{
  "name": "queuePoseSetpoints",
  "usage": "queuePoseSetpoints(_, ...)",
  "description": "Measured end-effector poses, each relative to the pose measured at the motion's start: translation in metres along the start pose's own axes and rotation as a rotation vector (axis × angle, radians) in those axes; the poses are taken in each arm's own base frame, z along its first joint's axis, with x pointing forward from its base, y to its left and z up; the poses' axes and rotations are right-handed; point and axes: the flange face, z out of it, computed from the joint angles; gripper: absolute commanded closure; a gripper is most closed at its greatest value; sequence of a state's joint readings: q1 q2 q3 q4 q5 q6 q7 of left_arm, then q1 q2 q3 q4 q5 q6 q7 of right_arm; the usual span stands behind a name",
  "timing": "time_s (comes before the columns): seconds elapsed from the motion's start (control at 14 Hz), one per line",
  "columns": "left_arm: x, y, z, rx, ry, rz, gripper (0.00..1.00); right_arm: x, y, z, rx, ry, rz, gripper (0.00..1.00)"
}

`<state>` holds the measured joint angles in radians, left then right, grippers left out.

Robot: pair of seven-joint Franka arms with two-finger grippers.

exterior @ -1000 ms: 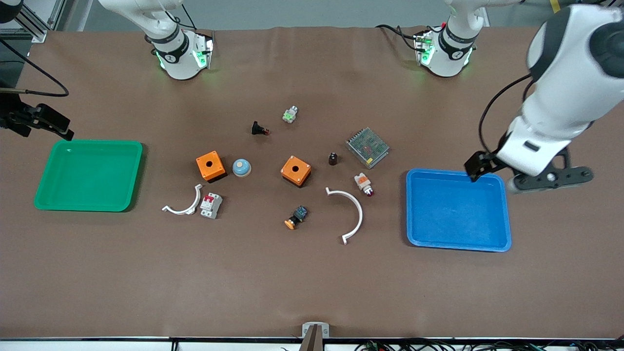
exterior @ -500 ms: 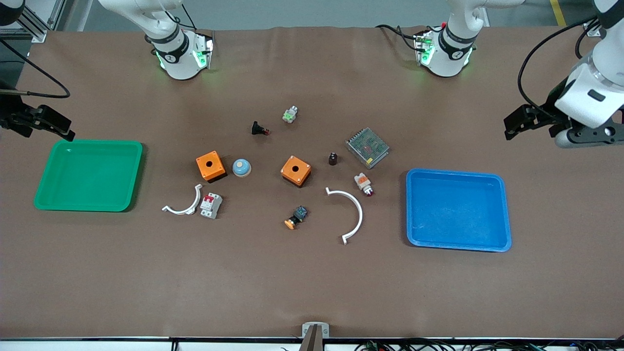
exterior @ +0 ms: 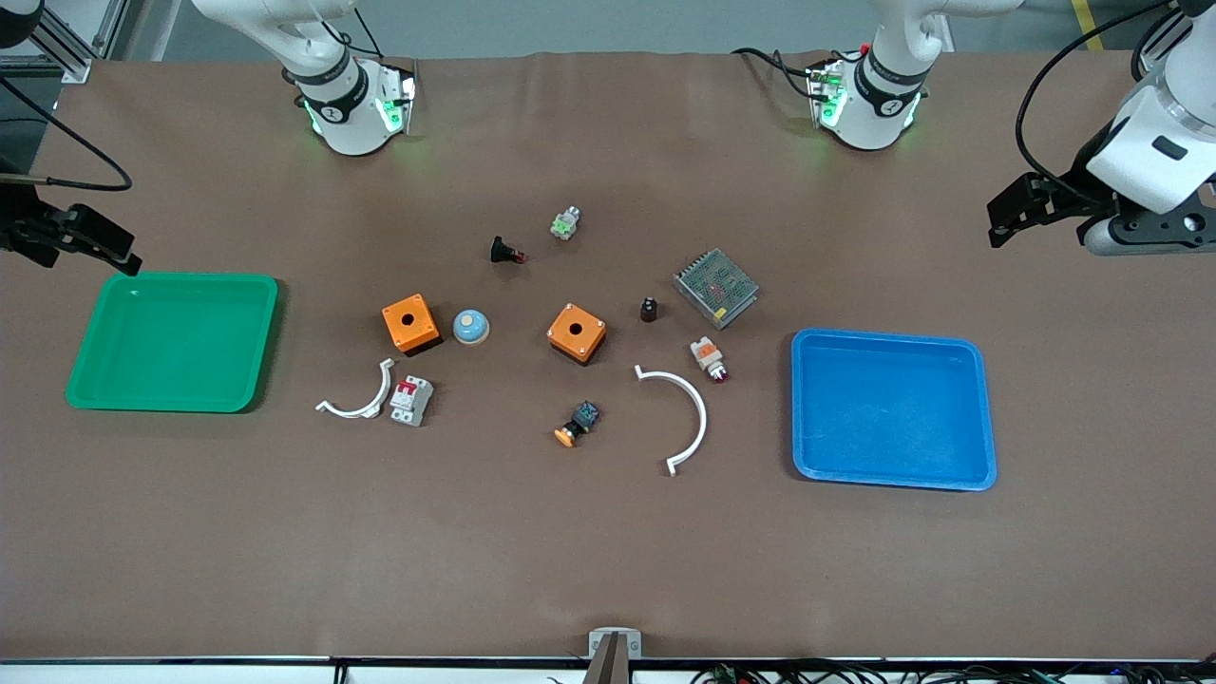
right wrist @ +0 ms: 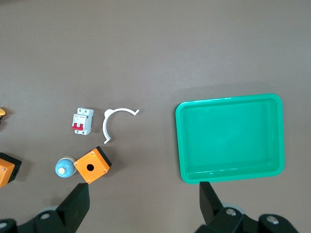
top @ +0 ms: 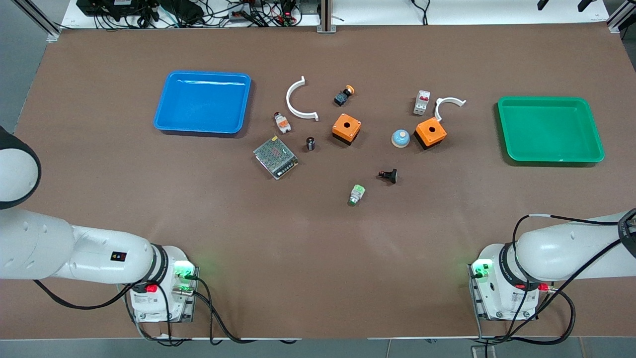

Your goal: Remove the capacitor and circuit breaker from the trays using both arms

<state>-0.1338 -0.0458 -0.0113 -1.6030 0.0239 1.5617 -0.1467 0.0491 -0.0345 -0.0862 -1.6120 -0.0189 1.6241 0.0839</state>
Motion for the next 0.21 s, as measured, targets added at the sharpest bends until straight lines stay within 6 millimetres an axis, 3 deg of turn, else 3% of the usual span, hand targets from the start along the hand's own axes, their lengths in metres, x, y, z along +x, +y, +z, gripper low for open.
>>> queuePoseSetpoints(0.21, -0.0031, -0.0011, -0.0053, 0.002, -0.015, 0.000, 0.00, 0.0003, 0.0018, -0.0002, 0.000, 0.002, 0.003, 0.00)
